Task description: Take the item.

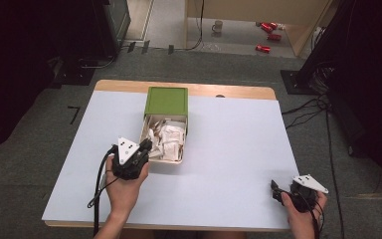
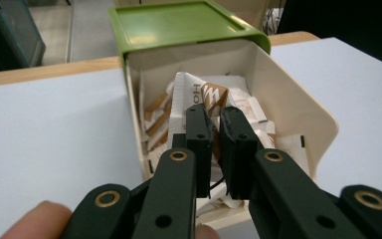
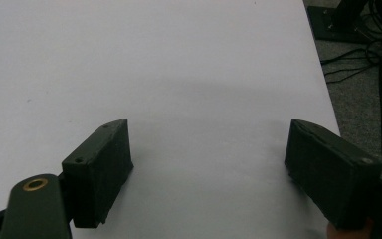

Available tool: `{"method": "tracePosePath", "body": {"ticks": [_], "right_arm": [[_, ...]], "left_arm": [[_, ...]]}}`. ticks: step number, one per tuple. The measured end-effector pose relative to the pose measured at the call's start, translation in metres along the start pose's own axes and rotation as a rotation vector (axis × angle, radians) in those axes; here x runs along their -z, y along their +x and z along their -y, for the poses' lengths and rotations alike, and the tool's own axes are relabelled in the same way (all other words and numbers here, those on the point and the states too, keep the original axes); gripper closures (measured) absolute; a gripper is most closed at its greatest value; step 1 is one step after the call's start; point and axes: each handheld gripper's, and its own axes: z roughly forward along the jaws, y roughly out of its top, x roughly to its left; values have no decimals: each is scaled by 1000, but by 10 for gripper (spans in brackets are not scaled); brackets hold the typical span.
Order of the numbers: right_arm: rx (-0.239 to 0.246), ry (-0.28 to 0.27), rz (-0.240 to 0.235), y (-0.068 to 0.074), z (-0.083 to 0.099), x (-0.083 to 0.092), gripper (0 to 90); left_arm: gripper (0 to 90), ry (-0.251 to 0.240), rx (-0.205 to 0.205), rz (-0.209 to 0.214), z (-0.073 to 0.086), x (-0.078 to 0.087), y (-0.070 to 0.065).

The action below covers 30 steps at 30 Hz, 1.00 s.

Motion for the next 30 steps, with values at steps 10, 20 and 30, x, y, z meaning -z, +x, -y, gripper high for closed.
{"method": "tracePosePath", "body": {"ticks": [10, 20, 30], "right_arm": [[1, 0, 0, 0, 0, 0, 178], [0, 0, 0, 0, 0, 0, 178], [0, 0, -1, 0, 0, 0, 179]], "left_arm": [[851, -29, 27, -22, -7, 13, 16], [850, -42, 47, -62, -8, 20, 35], [850, -19, 66, -113, 6, 18, 61]]}}
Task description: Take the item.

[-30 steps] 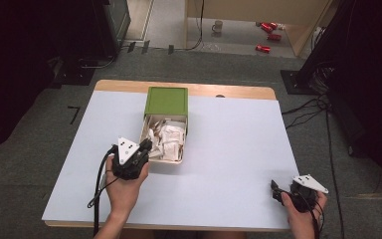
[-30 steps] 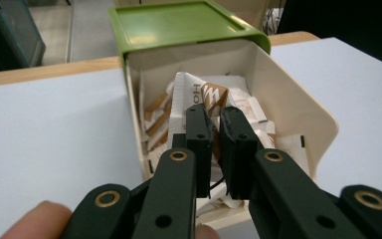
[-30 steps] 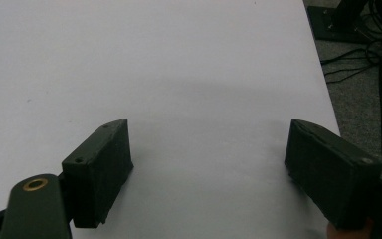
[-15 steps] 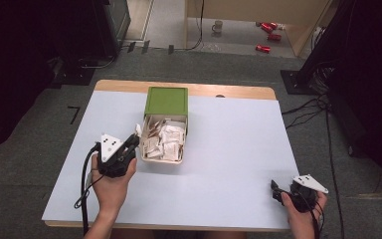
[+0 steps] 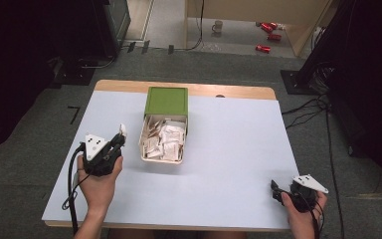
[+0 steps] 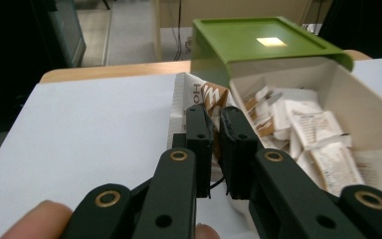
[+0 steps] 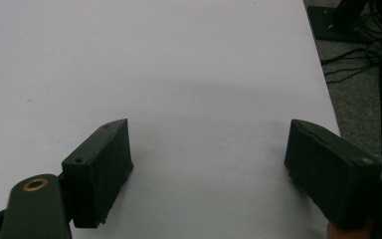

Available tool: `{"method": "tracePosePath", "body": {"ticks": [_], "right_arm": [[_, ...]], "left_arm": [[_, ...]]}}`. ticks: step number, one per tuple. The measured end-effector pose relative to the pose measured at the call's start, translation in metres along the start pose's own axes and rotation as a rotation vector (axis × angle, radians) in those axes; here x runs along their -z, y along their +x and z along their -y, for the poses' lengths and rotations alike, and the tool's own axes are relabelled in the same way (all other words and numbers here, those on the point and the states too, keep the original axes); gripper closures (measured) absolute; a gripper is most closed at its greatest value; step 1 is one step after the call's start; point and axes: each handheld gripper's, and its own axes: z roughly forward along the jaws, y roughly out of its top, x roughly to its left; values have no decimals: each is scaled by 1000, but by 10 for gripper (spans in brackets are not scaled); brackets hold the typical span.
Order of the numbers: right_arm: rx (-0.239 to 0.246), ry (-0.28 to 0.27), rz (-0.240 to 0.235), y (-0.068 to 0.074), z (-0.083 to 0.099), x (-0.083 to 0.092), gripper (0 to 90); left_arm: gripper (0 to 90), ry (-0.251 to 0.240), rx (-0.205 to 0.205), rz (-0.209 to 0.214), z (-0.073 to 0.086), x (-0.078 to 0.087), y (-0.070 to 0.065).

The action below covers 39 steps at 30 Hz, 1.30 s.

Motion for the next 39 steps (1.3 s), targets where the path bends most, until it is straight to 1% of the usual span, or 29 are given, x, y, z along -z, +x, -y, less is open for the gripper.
{"method": "tracePosePath", "body": {"ticks": [5, 10, 18, 23, 25, 27, 30, 34, 36, 38, 39], "right_arm": [[0, 0, 0, 0, 0, 0, 178], [0, 0, 0, 0, 0, 0, 178], [0, 0, 0, 0, 0, 0, 178], [0, 0, 0, 0, 0, 0, 178], [0, 0, 0, 0, 0, 0, 179], [0, 0, 0, 0, 0, 0, 178], [0, 0, 0, 0, 0, 0, 178], [0, -1, 0, 0, 0, 0, 178], [0, -1, 0, 0, 0, 0, 179], [0, -1, 0, 0, 0, 0, 179], [0, -1, 0, 0, 0, 0, 179]], "left_arm": [[850, 24, 14, -30, 11, -5, 13], [850, 52, 22, -44, 22, -11, 23], [848, 97, 32, -74, 43, -22, 32], [846, 128, 33, -86, 53, -26, 35], [847, 142, 22, -103, 56, -27, 36], [847, 152, 28, -110, 59, -29, 38], [847, 173, 25, -117, 63, -31, 38], [846, 198, -4, -119, 67, -33, 36], [844, 209, -11, -119, 69, -34, 34], [838, 224, -24, -129, 71, -35, 33], [834, 226, -23, -131, 71, -35, 32]]}}
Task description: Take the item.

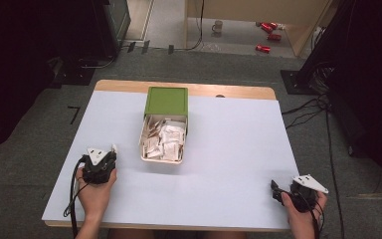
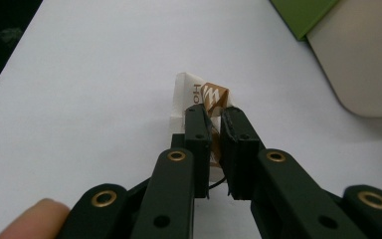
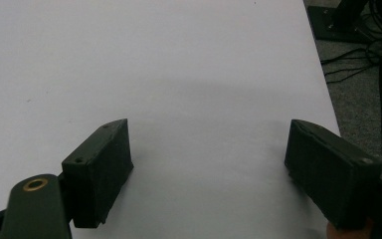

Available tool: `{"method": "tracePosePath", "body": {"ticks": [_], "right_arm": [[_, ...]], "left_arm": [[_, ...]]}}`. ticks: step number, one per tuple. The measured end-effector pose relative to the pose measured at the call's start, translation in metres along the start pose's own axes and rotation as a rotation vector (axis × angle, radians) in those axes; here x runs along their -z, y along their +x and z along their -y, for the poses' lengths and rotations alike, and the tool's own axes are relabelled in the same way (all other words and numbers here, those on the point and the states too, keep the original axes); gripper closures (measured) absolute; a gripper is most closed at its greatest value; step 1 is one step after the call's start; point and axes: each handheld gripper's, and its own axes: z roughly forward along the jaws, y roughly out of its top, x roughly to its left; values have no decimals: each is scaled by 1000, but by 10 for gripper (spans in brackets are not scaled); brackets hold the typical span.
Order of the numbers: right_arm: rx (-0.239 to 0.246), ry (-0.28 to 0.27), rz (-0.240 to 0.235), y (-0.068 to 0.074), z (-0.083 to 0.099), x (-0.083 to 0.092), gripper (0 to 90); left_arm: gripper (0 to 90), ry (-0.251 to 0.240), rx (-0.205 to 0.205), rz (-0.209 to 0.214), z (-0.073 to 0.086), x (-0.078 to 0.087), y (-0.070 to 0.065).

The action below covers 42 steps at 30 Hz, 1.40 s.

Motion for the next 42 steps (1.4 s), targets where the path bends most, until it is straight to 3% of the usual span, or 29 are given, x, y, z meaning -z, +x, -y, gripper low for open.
{"method": "tracePosePath", "body": {"ticks": [5, 11, 18, 30, 42], "right_arm": [[0, 1, 0, 0, 0, 0, 179], [0, 1, 0, 0, 0, 0, 178], [1, 0, 0, 0, 0, 0, 178], [0, 1, 1, 0, 0, 0, 179], [0, 1, 1, 0, 0, 0, 178]], "left_arm": [[801, 13, -20, 1, 3, -2, -4], [694, 20, -20, 5, 6, -3, -7], [588, 7, -1, 43, 5, 1, -5], [548, -33, 22, 79, -2, 11, -4], [510, -108, 46, 135, -22, 38, -3]]}}
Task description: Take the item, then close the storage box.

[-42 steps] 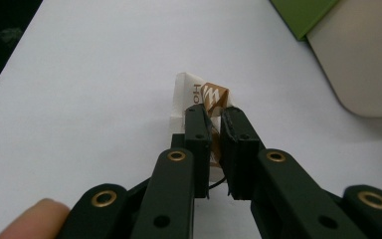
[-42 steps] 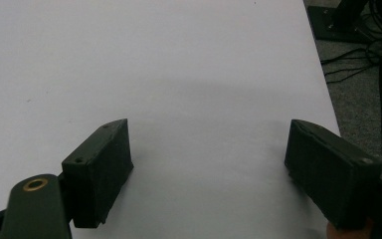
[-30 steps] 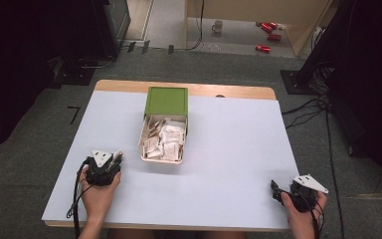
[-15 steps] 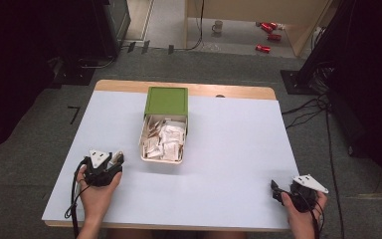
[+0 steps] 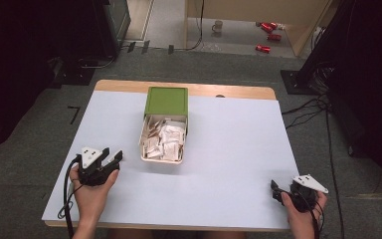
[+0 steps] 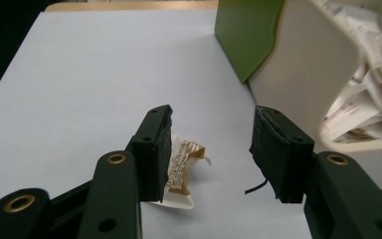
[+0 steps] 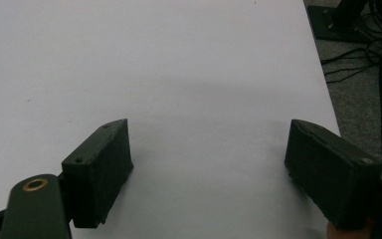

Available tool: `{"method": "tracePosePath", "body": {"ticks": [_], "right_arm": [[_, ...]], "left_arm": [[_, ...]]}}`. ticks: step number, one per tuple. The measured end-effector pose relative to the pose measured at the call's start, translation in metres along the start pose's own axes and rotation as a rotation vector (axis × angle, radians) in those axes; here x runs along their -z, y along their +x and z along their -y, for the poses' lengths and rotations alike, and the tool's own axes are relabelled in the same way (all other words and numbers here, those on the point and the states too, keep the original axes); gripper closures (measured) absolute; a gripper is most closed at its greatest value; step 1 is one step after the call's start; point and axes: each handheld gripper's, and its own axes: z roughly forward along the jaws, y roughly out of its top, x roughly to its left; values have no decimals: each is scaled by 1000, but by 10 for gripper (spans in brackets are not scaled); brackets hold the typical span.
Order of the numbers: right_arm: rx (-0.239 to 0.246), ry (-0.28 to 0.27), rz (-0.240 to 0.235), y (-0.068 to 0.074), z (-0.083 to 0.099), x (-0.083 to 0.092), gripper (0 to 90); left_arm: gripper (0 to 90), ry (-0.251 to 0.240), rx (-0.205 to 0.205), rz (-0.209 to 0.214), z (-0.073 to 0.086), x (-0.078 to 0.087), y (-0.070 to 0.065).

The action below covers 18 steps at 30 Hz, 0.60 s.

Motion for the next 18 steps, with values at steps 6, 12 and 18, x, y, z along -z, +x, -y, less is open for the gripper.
{"method": "tracePosePath", "body": {"ticks": [6, 12, 18], "right_arm": [[1, -1, 0, 0, 0, 0, 178], [2, -1, 0, 0, 0, 0, 178], [1, 0, 0, 0, 0, 0, 178]], "left_arm": [[504, -26, 11, 39, -8, 7, -8], [530, -24, 0, 79, -13, 6, -14], [563, -20, -10, 127, -13, 3, -24]]}}
